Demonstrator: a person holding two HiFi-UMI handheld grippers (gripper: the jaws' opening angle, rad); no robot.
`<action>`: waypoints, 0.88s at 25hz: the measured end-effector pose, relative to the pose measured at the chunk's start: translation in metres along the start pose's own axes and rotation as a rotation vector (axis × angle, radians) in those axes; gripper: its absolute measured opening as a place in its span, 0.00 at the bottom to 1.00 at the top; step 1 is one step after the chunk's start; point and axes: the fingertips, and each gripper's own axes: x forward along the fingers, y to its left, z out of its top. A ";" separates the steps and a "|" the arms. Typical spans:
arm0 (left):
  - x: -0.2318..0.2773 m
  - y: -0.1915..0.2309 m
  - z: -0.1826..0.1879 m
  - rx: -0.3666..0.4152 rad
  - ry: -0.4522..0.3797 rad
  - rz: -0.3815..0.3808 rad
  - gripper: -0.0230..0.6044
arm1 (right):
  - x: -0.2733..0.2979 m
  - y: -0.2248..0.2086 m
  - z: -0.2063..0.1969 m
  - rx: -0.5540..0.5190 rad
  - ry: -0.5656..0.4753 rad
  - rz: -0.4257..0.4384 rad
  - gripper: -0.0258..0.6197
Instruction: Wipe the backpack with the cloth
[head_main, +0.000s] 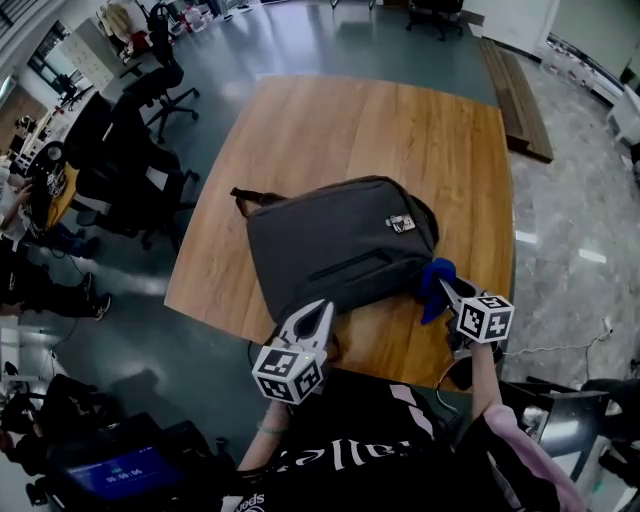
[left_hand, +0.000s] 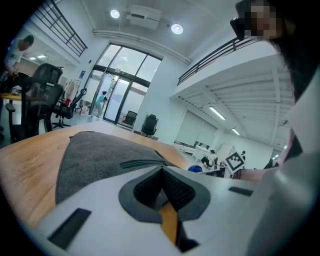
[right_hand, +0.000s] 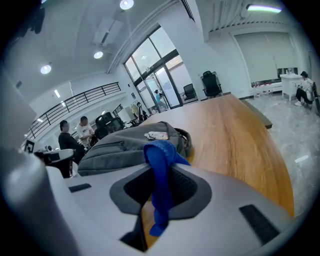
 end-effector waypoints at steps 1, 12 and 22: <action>-0.002 0.002 -0.001 -0.002 0.000 0.007 0.03 | -0.001 -0.006 0.002 0.005 -0.004 -0.012 0.14; -0.024 0.018 -0.006 -0.020 -0.006 0.073 0.03 | -0.008 -0.047 0.017 0.018 -0.004 -0.089 0.14; -0.039 0.051 -0.003 -0.038 -0.015 0.122 0.03 | 0.035 -0.045 0.024 -0.018 0.091 -0.088 0.14</action>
